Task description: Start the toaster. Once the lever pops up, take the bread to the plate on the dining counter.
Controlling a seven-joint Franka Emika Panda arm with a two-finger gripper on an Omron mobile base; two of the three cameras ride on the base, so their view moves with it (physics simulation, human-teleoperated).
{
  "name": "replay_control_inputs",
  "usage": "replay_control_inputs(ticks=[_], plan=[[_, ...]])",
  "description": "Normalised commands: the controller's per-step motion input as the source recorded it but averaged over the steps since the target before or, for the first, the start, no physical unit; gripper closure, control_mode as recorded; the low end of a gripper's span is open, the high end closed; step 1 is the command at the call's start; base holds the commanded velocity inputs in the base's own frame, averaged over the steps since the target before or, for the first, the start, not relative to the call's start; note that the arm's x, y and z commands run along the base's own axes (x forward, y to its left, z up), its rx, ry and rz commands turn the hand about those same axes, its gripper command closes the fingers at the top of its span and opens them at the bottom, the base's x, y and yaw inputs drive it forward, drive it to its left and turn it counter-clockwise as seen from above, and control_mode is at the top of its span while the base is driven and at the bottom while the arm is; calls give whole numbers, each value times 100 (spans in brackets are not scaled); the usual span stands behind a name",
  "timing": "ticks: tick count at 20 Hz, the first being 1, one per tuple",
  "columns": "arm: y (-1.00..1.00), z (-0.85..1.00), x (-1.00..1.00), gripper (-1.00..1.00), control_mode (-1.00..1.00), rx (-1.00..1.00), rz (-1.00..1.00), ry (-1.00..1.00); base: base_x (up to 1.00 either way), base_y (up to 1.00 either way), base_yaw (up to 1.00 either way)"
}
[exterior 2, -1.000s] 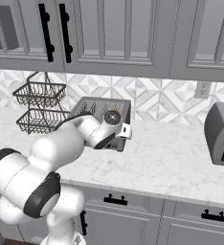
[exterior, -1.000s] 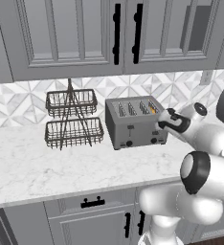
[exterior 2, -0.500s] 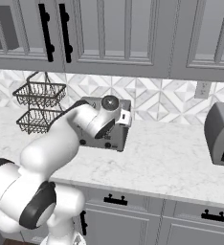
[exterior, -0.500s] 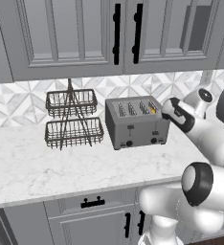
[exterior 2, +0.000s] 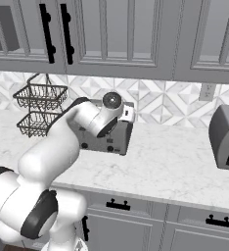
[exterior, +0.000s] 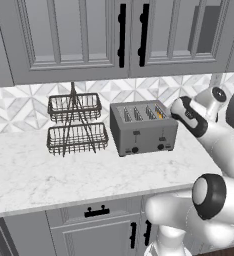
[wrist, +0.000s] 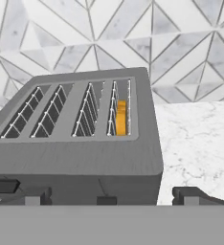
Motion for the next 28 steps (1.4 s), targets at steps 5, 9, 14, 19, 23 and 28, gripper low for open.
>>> replay_control_inputs(ticks=[5,9,14,19,23,28], plan=[[5,13,21,-100,-100,0,0,-1,0,0,0],[5,0,41,-100,-100,0,0,0,0,0,0],[0,-14,40,-100,-100,0,0,0,0,0,0],[0,-36,20,-100,-100,0,0,0,0,0,0],[0,-32,19,-100,-100,0,0,0,0,0,0],[0,-4,28,-100,-100,0,0,0,0,0,0]])
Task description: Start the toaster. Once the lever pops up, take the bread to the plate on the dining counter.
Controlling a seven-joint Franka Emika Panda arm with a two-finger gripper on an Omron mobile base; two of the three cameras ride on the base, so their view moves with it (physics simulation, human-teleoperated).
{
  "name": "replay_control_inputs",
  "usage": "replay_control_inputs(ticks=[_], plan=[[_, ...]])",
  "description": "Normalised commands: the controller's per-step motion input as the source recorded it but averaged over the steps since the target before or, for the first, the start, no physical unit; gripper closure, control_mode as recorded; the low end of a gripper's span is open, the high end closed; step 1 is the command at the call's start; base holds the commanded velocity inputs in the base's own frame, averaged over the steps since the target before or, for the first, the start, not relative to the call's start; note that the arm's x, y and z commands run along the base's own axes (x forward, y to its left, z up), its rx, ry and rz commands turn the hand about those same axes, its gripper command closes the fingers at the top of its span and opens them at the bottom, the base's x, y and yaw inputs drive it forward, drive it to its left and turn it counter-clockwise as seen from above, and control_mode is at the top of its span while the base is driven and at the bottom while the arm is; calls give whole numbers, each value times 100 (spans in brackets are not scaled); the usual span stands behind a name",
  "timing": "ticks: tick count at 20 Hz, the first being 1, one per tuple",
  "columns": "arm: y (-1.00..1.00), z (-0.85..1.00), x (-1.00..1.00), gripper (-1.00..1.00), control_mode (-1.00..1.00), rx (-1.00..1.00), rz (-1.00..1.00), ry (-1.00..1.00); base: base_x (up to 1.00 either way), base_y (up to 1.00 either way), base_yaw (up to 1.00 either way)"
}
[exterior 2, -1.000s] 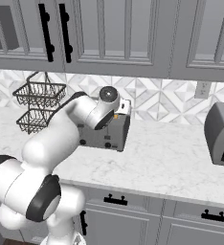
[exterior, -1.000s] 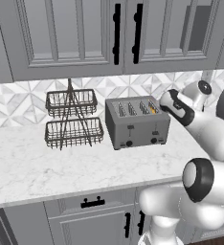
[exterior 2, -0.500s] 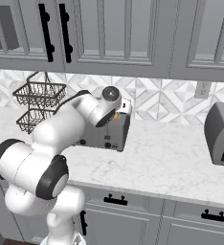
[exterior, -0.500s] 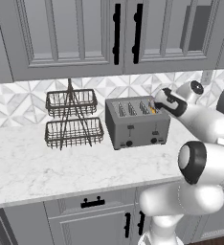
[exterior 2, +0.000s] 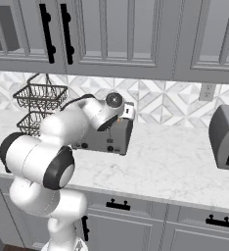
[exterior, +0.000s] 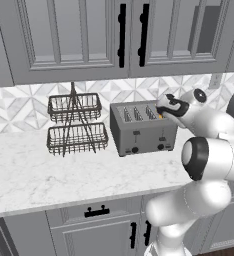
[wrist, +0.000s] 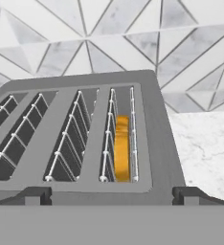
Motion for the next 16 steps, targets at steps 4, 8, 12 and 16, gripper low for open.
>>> replay_control_inputs(ticks=[4,8,12,16], plan=[[0,-1,31,-100,-100,0,0,0,0,0,0],[0,-15,23,-100,-100,0,0,0,0,0,0],[0,-22,16,-100,-100,0,0,0,0,0,0],[0,-12,15,-100,-100,0,0,0,0,0,0]])
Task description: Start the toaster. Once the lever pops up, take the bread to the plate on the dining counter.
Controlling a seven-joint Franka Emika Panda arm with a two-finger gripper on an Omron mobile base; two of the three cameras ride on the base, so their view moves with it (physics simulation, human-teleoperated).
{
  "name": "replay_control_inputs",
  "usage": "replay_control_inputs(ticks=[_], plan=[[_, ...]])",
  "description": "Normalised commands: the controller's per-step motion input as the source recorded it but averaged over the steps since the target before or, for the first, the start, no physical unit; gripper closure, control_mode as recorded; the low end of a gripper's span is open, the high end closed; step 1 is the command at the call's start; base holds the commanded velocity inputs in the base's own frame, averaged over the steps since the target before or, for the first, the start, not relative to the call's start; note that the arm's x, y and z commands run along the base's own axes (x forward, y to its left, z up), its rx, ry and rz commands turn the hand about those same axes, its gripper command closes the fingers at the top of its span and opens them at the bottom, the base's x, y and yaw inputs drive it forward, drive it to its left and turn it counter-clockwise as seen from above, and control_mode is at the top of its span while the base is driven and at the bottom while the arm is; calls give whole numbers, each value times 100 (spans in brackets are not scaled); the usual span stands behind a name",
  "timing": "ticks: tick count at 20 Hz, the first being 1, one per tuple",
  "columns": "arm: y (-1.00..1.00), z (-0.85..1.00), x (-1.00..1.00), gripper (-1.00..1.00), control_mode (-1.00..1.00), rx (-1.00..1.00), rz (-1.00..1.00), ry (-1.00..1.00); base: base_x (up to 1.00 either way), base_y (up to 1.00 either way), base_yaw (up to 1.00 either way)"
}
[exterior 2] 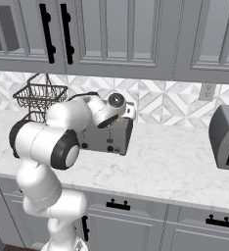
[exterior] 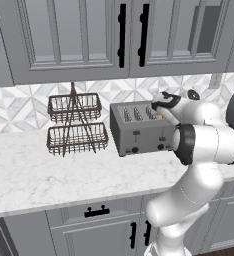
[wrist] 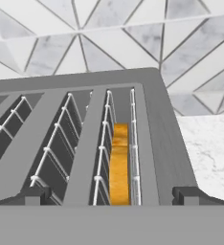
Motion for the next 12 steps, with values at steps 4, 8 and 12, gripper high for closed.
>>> replay_control_inputs(ticks=[4,8,12], plan=[[-2,-16,3,-100,-100,0,0,0,0,0,0],[0,-4,0,-100,-100,0,-5,0,0,0,0],[0,0,0,-100,-100,0,-5,0,0,0,0]])
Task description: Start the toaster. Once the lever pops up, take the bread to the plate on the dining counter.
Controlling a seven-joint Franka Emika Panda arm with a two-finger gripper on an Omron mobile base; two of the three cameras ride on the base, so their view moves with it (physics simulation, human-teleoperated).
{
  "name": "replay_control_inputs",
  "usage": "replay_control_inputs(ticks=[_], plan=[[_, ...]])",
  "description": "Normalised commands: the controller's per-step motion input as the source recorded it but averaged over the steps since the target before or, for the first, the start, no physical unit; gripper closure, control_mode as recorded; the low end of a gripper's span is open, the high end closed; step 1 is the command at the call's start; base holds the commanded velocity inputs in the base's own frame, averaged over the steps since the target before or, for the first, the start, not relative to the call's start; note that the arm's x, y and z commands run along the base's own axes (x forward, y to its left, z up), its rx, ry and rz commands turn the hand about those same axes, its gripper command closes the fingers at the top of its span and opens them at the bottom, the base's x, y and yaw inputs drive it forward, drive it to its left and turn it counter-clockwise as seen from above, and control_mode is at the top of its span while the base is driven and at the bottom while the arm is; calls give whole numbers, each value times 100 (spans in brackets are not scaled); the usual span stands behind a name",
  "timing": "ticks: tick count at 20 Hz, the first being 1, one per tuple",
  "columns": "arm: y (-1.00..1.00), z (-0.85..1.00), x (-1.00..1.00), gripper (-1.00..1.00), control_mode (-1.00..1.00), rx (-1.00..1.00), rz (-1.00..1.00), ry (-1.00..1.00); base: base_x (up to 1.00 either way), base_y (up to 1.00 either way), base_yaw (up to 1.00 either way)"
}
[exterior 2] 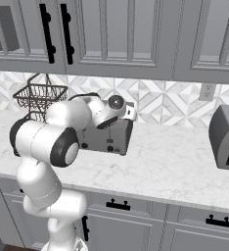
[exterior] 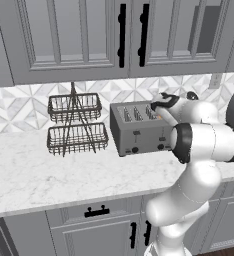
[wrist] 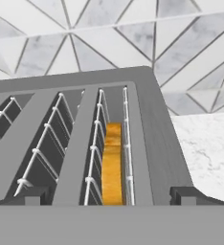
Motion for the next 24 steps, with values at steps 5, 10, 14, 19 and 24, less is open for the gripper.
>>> replay_control_inputs(ticks=[5,10,14,19,24], plan=[[0,0,0,-100,-100,0,-6,0,0,0,0],[0,0,0,-100,-100,-1,0,0,0,0,0],[0,0,-1,-100,-100,-2,0,0,0,0,0],[0,-1,-5,-100,-100,-2,0,0,0,0,0],[0,-4,-6,-100,-100,-3,0,0,0,0,0]])
